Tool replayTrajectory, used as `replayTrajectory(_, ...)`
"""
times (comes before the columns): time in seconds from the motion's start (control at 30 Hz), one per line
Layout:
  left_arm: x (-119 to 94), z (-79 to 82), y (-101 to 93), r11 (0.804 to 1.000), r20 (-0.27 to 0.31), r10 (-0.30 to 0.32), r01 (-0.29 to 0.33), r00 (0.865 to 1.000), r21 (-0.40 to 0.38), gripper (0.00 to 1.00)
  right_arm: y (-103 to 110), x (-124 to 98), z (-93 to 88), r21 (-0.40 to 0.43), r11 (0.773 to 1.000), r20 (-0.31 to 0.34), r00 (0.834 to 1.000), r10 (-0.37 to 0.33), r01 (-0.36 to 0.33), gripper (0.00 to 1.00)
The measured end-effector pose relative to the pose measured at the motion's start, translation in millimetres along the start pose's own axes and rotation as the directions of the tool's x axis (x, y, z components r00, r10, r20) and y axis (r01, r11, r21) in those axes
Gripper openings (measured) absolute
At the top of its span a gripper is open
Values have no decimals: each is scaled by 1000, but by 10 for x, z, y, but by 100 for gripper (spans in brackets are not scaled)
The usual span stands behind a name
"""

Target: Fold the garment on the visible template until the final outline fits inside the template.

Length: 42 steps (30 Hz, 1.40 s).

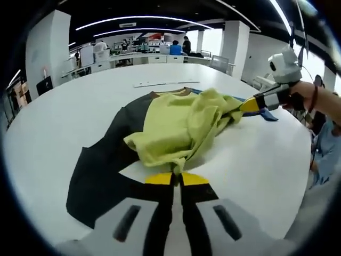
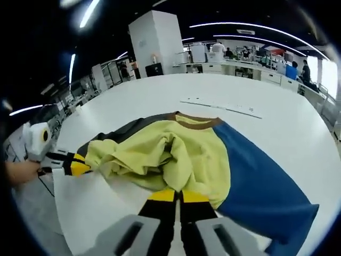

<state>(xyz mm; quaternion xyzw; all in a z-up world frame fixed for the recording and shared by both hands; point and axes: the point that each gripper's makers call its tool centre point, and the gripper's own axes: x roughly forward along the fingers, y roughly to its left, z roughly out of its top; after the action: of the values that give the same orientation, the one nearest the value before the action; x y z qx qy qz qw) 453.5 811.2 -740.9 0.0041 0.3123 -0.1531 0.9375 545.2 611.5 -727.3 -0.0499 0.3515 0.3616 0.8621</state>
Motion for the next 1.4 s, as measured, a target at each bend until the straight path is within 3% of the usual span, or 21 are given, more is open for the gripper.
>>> replayTrajectory(0.33, -349, -21, 110, 1000, -16, -8, 8, 1000, -1, 1, 20, -343, 10, -5, 1000, 31, 1000, 2, -2, 0)
replayTrajectory(0.63, -544, -27, 35, 999, -23, -33, 34, 999, 23, 0, 101, -619, -59, -34, 999, 36, 999, 1, 0, 0)
replayTrajectory(0.9, -673, -145, -10, 997, -51, -53, 56, 997, 51, 0, 195, -800, -339, -60, 998, -10, 1000, 13, -13, 0)
replayTrajectory(1.13, -769, -379, 37, 998, -104, -41, 45, 994, 32, 0, 250, -894, -599, -44, 999, -33, 999, 6, -7, 0)
replayTrajectory(1.27, -834, -436, 36, 999, -105, -53, 51, 993, -19, 0, 156, -907, -722, -42, 999, -53, 998, -34, 32, 0)
replayTrajectory(1.4, -863, -456, 55, 999, -106, -49, 47, 993, -22, 0, 54, -909, -749, -22, 998, -45, 997, -61, 60, 0)
